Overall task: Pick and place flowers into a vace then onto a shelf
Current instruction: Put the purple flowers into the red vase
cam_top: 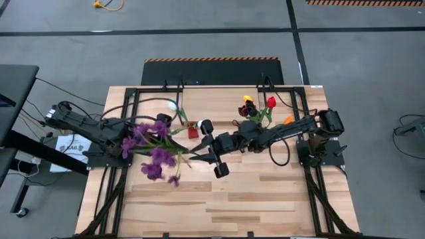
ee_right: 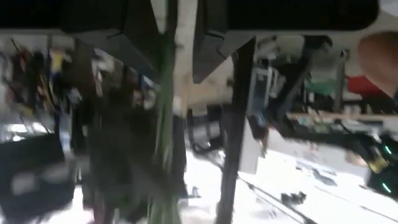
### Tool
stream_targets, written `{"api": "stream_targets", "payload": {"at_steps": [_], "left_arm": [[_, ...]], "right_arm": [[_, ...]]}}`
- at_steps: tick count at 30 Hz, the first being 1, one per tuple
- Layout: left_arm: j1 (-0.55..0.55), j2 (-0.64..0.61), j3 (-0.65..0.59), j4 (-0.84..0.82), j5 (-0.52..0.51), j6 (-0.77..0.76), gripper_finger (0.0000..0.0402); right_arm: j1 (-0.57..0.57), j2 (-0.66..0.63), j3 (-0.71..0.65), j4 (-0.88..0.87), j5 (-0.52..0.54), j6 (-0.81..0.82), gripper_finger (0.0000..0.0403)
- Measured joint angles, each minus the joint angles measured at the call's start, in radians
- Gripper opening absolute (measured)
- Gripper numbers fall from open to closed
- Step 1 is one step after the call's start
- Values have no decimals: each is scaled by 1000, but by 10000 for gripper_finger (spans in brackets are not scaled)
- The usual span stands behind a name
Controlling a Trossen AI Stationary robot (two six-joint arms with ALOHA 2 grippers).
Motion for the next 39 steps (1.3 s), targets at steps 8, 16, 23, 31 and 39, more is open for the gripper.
{"api": "stream_targets", "payload": {"at_steps": [8, 16, 23, 31, 39], "left_arm": [[-2, -50, 143, -276, -174, -22, 3], [0, -104, 259, -473, -481, -25, 2], [-1, -142, 259, -493, -484, -26, 1], [-1, -135, 259, -505, -478, -39, 1], [-1, -114, 258, -528, -449, -79, 2]], "right_arm": [[-8, -8, 96, -431, 94, -10, 155], [22, -7, 169, -848, 230, 103, 172], [91, -7, 169, -1022, 264, 194, 15], [226, -167, 171, -1161, 398, 212, 2], [519, -425, 76, -1248, 770, 69, 0]]}}
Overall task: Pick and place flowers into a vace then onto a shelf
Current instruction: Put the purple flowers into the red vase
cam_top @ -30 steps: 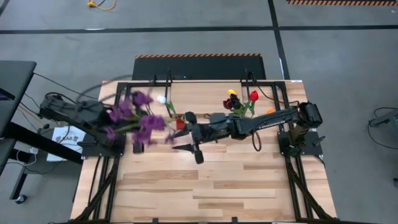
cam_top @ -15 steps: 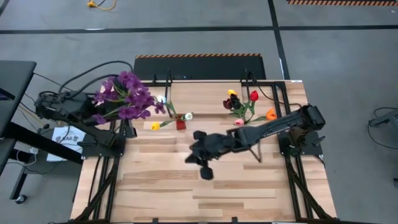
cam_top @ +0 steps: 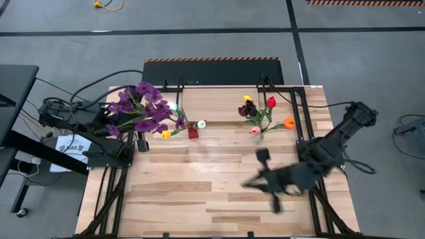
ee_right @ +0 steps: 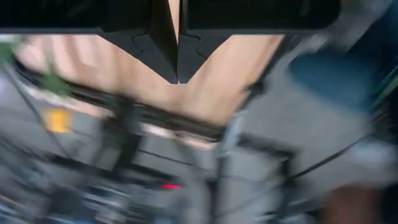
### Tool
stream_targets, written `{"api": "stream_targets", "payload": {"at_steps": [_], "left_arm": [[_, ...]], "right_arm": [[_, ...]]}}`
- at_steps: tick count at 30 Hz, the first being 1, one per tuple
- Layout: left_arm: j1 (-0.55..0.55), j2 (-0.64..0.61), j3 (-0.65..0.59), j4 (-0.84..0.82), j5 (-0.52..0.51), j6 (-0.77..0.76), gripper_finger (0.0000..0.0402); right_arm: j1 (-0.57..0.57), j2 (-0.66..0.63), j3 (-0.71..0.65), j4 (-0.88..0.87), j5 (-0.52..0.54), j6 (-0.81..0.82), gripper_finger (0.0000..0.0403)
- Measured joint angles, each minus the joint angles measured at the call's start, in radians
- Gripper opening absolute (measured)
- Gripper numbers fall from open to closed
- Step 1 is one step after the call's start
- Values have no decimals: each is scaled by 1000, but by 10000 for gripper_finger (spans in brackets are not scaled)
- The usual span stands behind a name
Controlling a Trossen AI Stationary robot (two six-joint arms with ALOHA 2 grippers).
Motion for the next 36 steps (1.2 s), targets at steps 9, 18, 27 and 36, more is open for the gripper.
{"api": "stream_targets", "payload": {"at_steps": [9, 18, 27, 36], "left_arm": [[1, 23, 0, -1, 68, -40, 2], [5, 45, -111, 49, 77, -114, 2], [48, 32, -234, 121, 142, -184, 2], [96, 31, -236, 127, 254, -209, 2]], "right_arm": [[169, -266, -513, 427, -197, -53, 0], [157, -244, -896, 991, -299, 1, 0], [165, -88, -927, 959, 42, 283, 0], [282, -41, -927, 741, 363, 628, 0]]}}
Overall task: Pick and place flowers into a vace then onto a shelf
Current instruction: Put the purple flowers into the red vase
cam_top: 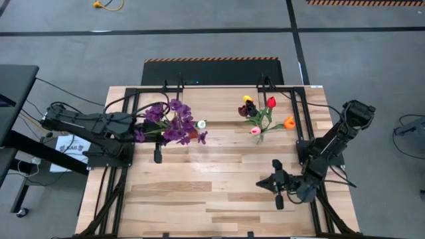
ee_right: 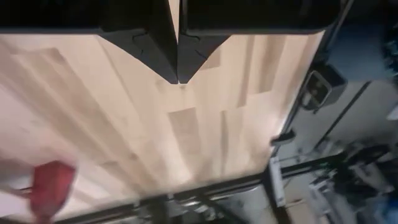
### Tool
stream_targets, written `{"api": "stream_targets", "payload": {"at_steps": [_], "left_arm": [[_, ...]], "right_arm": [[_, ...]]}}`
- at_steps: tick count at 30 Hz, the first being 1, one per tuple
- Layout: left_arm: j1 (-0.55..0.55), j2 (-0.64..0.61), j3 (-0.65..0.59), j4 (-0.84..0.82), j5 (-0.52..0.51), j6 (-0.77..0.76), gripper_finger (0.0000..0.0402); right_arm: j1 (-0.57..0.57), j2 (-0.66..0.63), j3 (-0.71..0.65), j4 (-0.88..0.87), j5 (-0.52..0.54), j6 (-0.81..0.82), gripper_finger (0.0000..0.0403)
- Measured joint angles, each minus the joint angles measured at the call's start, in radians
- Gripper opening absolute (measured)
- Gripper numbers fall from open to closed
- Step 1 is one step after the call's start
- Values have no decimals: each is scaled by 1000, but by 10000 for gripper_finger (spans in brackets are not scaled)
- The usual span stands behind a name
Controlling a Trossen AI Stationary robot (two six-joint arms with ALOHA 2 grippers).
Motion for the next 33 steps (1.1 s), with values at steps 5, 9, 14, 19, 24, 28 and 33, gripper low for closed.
{"api": "stream_targets", "payload": {"at_steps": [5, 9, 14, 19, 24, 28, 33], "left_arm": [[9, 15, -5, -12, 41, -20, 2], [35, 17, -40, 27, 41, -11, 2], [108, 17, -97, 120, 38, 12, 2], [161, 17, -173, 222, -26, 13, 2], [137, 17, -240, 300, -220, 34, 2], [108, 17, -265, 360, -315, 84, 2], [117, 17, -267, 344, -331, 102, 2]], "right_arm": [[41, 0, 0, -30, 100, 45, 0], [44, 0, 0, -38, 124, 45, 0], [24, 0, 1, -44, 125, 45, 0], [12, 0, 1, -45, 122, 45, 0], [13, 0, 1, -51, 122, 45, 0], [13, 0, 1, -66, 121, 45, 0], [13, 0, 1, -71, 121, 45, 0]]}}
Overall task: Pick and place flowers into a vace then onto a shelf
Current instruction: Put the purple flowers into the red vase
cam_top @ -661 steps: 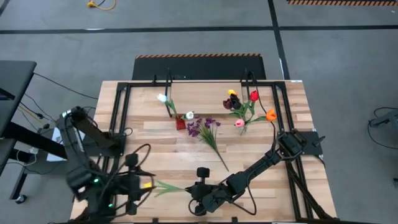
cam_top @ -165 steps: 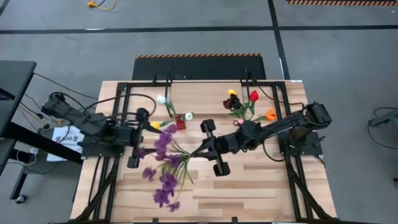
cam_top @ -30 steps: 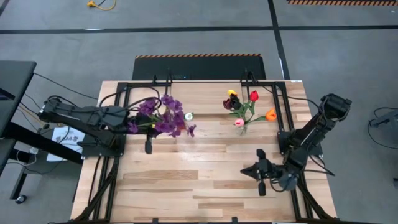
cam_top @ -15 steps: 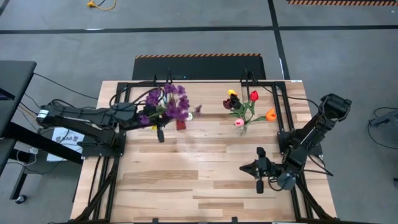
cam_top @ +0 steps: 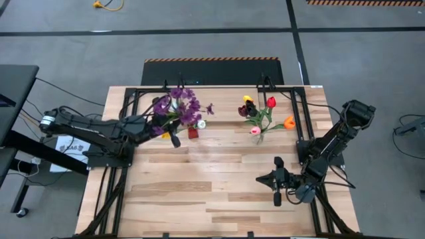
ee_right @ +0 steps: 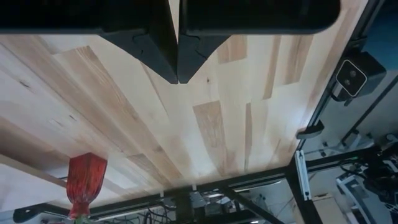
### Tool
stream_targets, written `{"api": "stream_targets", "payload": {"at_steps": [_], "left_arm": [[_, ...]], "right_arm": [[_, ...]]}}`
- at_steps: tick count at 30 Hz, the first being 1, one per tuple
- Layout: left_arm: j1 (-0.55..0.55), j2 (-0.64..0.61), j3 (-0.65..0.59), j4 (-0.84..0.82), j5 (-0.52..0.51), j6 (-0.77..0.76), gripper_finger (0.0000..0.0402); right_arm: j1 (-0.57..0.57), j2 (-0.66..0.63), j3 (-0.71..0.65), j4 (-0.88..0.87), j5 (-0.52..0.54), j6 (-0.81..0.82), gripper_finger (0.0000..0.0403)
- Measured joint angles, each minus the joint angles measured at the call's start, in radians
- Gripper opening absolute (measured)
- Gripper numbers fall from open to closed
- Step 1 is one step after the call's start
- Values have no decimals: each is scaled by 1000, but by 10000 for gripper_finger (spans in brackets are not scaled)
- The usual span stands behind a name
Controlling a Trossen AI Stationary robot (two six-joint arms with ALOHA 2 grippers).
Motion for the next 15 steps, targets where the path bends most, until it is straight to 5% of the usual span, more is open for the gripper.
{"api": "stream_targets", "payload": {"at_steps": [7, 15], "left_arm": [[59, 0, 0, -35, 134, 29, 2], [211, -31, 0, -59, 439, 8, 2]], "right_arm": [[0, 0, 0, 0, 0, 1, 0], [0, 0, 0, 0, -3, 8, 0]]}}
